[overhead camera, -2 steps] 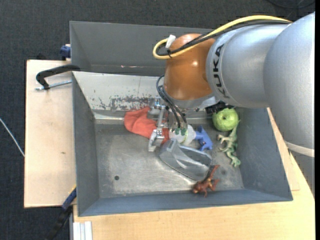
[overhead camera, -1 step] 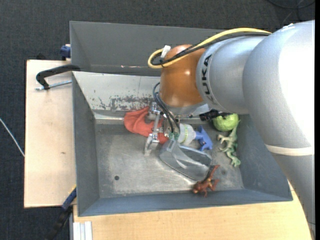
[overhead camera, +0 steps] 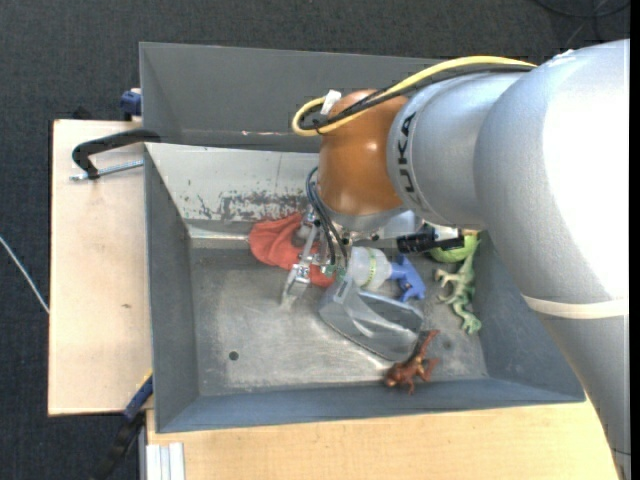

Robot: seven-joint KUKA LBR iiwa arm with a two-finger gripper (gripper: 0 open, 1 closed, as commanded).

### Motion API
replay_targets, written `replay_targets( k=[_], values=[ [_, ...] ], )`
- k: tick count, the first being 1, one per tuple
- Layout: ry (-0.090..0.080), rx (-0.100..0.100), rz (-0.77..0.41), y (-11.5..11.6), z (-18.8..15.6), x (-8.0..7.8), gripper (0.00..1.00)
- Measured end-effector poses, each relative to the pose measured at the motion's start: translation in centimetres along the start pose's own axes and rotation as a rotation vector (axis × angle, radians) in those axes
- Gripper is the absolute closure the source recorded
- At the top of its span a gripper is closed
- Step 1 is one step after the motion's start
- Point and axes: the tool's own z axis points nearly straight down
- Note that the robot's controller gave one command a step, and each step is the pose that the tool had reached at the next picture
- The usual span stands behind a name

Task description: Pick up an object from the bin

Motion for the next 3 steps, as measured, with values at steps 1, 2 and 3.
replay_targets(
  k=[1, 2, 3],
  values=[
    [-0.002, 0.004, -0.160, -0.06, -0.06, -0.41, 0.00],
    [-0.006, 0.002, -0.001, 0.20, -0.41, -0.28, 1.00],
    [-0.006, 0.002, -0.001, 0.20, -0.41, -0.28, 1.00]
  ],
)
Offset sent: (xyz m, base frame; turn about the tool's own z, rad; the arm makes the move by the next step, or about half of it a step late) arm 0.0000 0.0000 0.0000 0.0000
